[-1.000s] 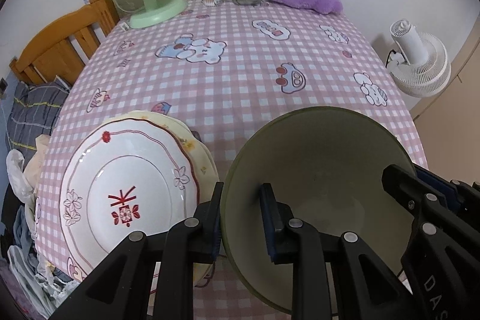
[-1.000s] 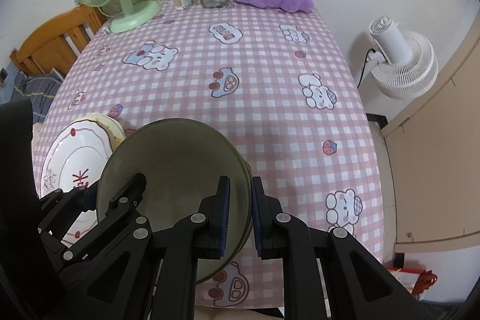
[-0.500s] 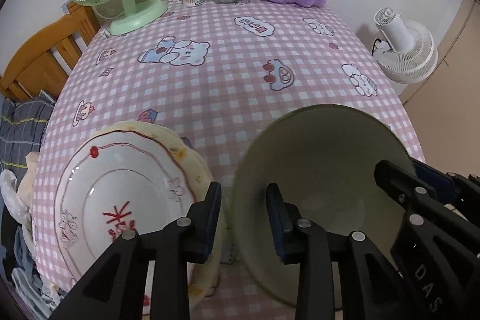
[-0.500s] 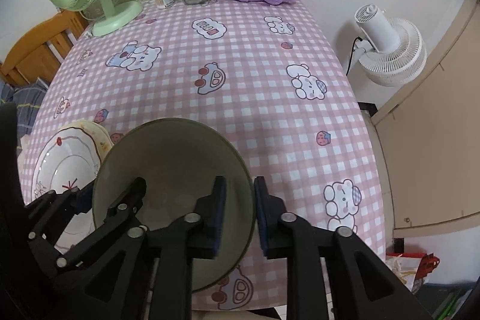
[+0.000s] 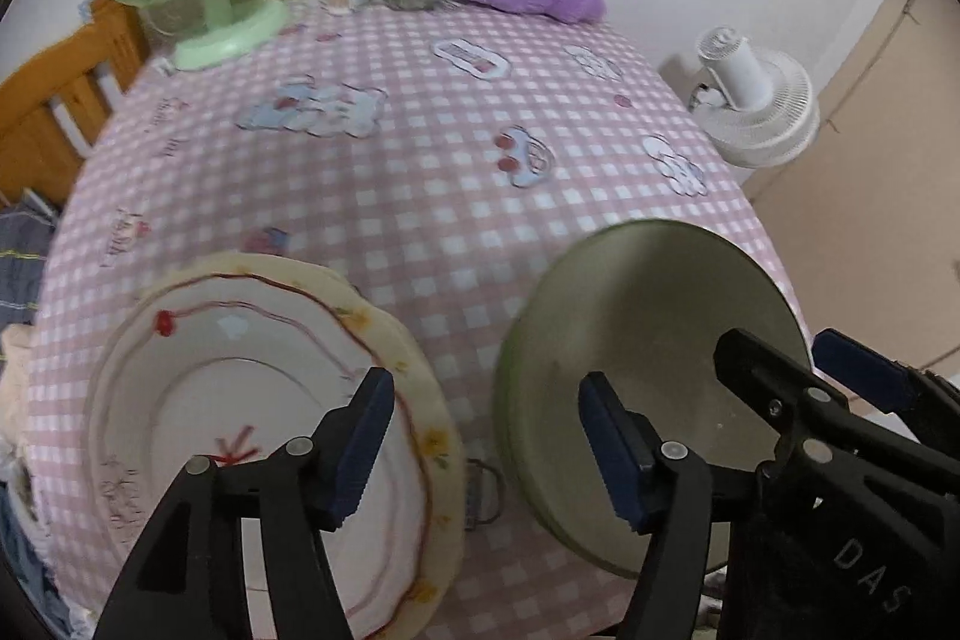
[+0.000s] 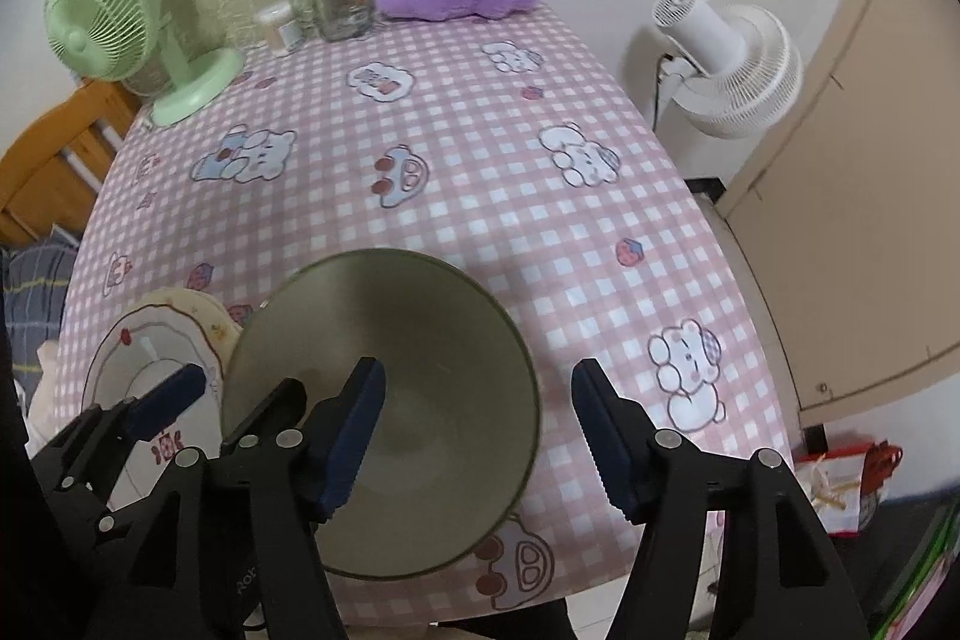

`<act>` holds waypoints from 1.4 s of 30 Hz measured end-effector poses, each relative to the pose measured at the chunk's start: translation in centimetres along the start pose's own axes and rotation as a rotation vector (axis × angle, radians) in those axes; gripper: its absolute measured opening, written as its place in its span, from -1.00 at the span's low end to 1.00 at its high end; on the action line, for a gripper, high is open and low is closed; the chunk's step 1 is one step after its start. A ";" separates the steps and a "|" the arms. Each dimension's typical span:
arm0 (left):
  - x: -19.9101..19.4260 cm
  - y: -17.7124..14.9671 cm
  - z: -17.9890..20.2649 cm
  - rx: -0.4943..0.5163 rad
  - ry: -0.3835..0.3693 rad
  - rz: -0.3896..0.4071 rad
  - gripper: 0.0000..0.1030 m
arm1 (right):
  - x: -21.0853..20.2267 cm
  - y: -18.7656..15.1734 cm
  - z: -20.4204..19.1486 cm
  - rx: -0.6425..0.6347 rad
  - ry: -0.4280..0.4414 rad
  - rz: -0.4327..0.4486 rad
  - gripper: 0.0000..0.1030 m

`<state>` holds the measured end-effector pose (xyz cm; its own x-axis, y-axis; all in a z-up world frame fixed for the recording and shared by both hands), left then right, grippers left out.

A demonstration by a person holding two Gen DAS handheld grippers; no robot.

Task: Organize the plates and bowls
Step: 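Grasp the rim of the nested olive-green bowls with the right gripper, then lift the nested bowls with the right gripper over the plate stack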

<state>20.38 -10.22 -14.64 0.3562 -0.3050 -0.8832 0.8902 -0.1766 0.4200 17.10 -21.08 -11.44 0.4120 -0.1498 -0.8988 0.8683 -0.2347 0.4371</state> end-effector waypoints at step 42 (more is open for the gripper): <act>3.8 -0.9 2.4 -0.058 -0.083 -0.048 0.12 | 8.0 -1.4 0.7 0.079 0.401 -0.255 0.15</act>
<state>20.28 -13.50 -17.89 0.2901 -0.3740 -0.8809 0.9216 -0.1390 0.3625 19.00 -22.63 -19.19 0.2766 0.3003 -0.9128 0.9380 -0.2907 0.1886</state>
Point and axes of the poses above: each gripper's, at about its wrist camera, not at the fingertips, and x roughly the way its jaws point, z to its right, y to its top, the point moved 9 cm from there along x, roughly the way its jaws point
